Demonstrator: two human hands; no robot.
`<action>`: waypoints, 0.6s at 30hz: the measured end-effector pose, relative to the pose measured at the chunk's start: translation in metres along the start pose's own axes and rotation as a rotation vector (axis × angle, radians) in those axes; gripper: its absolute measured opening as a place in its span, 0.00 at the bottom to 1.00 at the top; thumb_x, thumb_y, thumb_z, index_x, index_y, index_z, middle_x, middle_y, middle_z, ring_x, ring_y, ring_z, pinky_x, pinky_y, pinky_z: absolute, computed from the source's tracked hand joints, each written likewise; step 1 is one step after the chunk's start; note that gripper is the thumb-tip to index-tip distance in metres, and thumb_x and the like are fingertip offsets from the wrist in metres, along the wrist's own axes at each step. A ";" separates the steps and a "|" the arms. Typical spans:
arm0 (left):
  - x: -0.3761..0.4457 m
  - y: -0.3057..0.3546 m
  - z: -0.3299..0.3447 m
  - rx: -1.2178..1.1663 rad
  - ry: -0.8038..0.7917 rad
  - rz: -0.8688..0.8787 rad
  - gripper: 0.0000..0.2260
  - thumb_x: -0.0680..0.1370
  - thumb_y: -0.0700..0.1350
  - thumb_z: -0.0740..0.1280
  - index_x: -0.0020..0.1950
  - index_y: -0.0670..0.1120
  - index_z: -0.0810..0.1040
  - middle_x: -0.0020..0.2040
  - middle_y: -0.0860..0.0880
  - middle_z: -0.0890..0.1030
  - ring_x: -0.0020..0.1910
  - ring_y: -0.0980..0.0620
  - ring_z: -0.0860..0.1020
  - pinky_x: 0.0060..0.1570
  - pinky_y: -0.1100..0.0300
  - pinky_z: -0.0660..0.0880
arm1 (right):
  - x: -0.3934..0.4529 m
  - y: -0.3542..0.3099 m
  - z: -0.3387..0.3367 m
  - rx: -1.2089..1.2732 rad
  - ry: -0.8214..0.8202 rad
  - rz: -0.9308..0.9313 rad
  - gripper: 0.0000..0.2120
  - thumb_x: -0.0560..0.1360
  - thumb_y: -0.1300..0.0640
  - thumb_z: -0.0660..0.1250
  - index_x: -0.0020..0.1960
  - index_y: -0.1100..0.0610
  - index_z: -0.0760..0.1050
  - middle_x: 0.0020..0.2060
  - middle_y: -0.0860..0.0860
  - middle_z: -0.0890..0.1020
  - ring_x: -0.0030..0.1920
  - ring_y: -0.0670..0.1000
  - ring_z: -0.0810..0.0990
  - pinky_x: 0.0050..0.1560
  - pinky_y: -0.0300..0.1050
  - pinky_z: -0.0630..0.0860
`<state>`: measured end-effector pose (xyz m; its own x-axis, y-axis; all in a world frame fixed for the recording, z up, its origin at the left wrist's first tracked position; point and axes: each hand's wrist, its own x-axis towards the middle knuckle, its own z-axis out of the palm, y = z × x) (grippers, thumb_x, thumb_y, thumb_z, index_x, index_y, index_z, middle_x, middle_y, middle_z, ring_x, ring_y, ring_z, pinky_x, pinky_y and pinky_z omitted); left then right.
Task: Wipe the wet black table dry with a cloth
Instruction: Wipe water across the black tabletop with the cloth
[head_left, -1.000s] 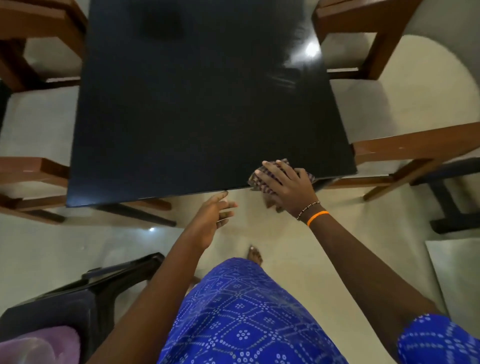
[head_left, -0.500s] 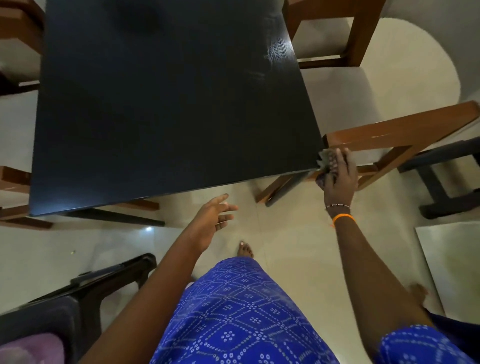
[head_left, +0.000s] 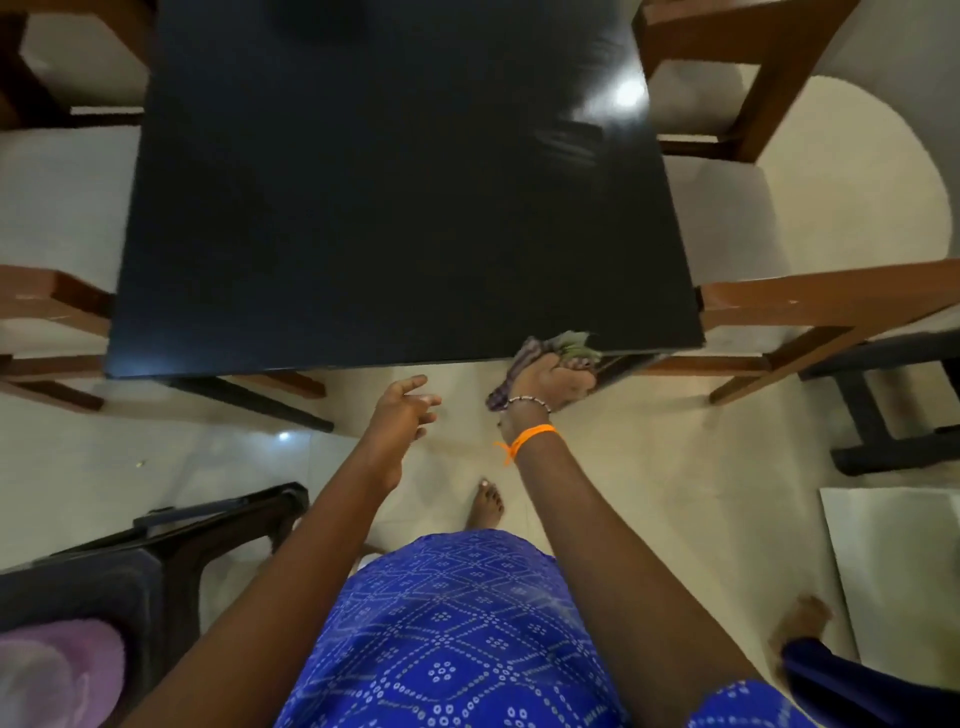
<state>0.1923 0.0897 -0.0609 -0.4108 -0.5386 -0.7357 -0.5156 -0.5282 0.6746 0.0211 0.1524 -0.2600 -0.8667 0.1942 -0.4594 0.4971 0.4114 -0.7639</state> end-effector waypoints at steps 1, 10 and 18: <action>0.000 -0.001 -0.007 -0.005 0.033 -0.001 0.16 0.80 0.38 0.57 0.68 0.47 0.68 0.60 0.45 0.75 0.54 0.50 0.73 0.54 0.58 0.68 | -0.011 0.002 0.011 0.026 -0.087 0.003 0.27 0.75 0.47 0.52 0.69 0.60 0.56 0.67 0.59 0.64 0.66 0.59 0.67 0.67 0.52 0.67; -0.009 -0.031 -0.159 -0.162 0.296 0.005 0.16 0.78 0.36 0.58 0.66 0.44 0.70 0.58 0.45 0.76 0.48 0.54 0.73 0.44 0.63 0.69 | -0.289 -0.084 0.061 0.040 -0.368 0.030 0.14 0.78 0.69 0.51 0.63 0.72 0.58 0.63 0.67 0.65 0.64 0.63 0.68 0.64 0.48 0.65; -0.028 -0.056 -0.285 -0.329 0.384 -0.043 0.12 0.79 0.37 0.58 0.60 0.45 0.74 0.43 0.50 0.77 0.40 0.55 0.73 0.43 0.61 0.68 | -0.419 -0.071 0.146 -0.149 -0.728 0.053 0.20 0.80 0.63 0.50 0.70 0.70 0.53 0.70 0.64 0.63 0.68 0.60 0.66 0.66 0.49 0.66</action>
<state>0.4467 -0.0525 -0.0607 -0.0561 -0.6817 -0.7295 -0.2366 -0.7008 0.6730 0.3548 -0.0878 -0.0794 -0.5699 -0.4003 -0.7176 0.4820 0.5445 -0.6865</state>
